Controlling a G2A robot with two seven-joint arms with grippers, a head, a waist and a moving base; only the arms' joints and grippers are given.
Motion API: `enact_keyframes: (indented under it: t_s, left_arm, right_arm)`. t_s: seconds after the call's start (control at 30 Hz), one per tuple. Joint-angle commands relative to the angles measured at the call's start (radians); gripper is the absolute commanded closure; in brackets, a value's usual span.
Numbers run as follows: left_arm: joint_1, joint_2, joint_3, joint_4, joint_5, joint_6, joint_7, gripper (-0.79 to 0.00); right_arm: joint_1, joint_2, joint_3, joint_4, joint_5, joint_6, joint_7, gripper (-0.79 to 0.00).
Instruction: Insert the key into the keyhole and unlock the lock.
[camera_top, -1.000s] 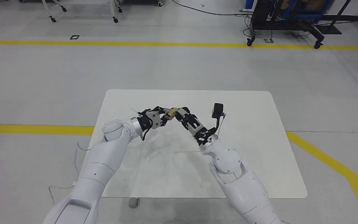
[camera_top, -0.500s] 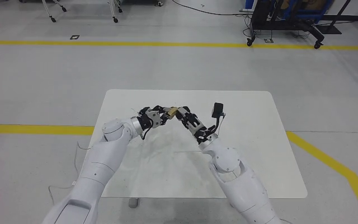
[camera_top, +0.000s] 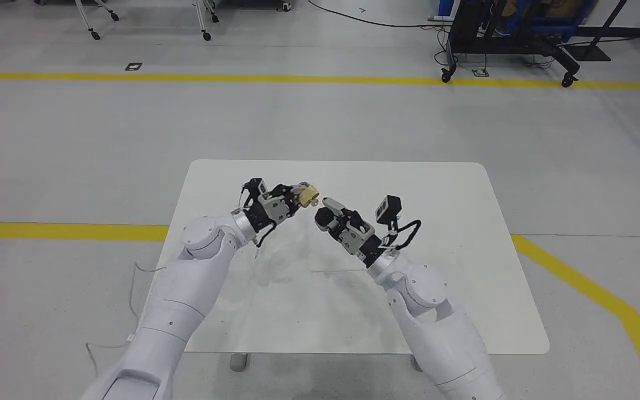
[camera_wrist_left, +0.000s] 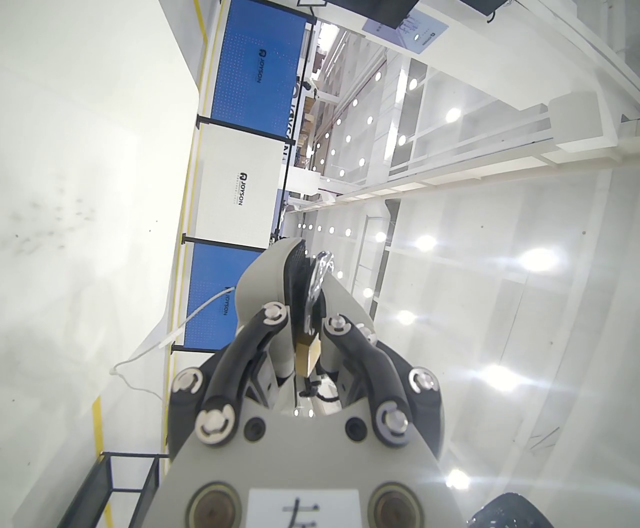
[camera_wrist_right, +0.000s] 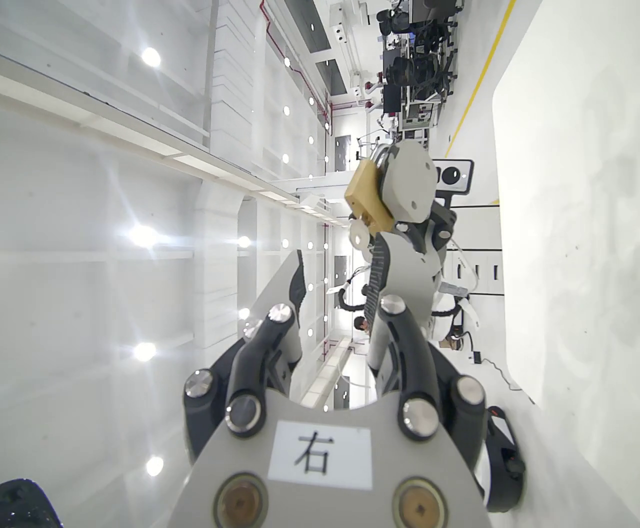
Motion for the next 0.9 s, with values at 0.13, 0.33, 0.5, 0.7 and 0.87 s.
enact_keyframes:
  t_s: [0.13, 0.33, 0.5, 0.7, 0.87]
  left_arm:
    - [0.006, 0.002, -0.001, -0.010, 0.011, -0.012, -0.014, 0.000]
    - [0.006, 0.004, -0.006, -0.010, 0.008, -0.012, -0.025, 0.000]
    - [0.004, 0.004, -0.006, -0.007, 0.007, -0.014, -0.033, 0.000]
    - [0.001, 0.004, -0.004, -0.004, 0.011, -0.013, -0.037, 0.000]
    - [-0.001, 0.004, -0.001, -0.001, 0.017, -0.013, -0.039, 0.000]
  right_arm:
    - [0.016, 0.000, -0.002, 0.022, 0.044, 0.009, 0.021, -0.243]
    - [0.041, -0.002, -0.011, 0.062, 0.095, 0.016, 0.034, -0.172]
    - [0.053, -0.003, -0.016, 0.082, 0.119, 0.011, 0.042, -0.126]
    - [0.060, -0.003, -0.022, 0.085, 0.125, 0.005, 0.046, -0.157]
    - [0.063, -0.002, -0.028, 0.083, 0.121, 0.010, 0.047, -0.142]
